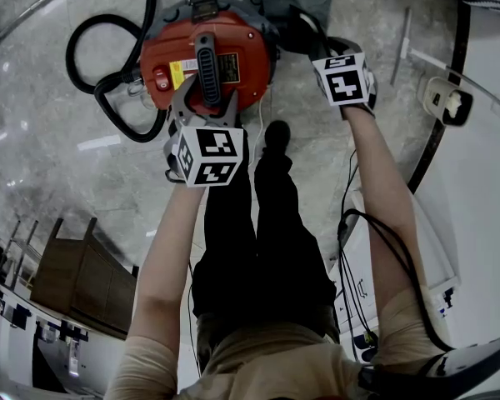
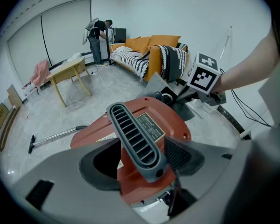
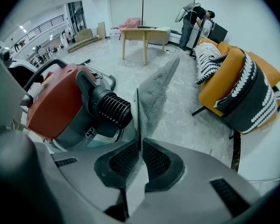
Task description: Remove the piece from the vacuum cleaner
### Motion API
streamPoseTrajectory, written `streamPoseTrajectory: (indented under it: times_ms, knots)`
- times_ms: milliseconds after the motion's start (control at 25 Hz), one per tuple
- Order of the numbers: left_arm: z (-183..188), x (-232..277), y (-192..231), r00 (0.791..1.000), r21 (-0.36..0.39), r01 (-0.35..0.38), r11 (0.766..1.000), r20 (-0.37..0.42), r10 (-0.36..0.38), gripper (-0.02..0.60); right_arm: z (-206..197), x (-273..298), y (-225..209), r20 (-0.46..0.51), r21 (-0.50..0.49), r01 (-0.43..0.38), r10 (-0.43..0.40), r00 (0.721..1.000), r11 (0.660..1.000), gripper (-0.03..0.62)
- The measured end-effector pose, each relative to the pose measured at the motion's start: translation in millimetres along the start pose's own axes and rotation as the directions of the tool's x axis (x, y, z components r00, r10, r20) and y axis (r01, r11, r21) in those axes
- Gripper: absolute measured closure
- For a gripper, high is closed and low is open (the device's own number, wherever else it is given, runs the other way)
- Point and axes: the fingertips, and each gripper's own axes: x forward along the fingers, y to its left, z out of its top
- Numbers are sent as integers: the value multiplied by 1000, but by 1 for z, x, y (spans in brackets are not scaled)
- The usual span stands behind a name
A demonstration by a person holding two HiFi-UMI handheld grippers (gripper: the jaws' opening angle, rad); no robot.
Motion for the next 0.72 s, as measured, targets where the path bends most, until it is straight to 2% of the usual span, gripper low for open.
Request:
streamPoseTrajectory:
  times_ms: [160, 520, 720]
  knots:
    - [1, -1, -1, 1000, 3, 1, 1000, 2, -1, 284, -21, -3, -14, -48, 32, 36, -35, 998, 999, 568]
    - [1, 0, 0, 1000, 23, 1, 1000, -2, 0, 284, -45, -25, -43, -29, 182, 44, -40, 999, 982, 568]
    - [1, -1, 1, 1000, 32, -6, 999, -9, 7, 284, -63, -35, -45, -12, 318, -10, 15, 1000, 948, 568]
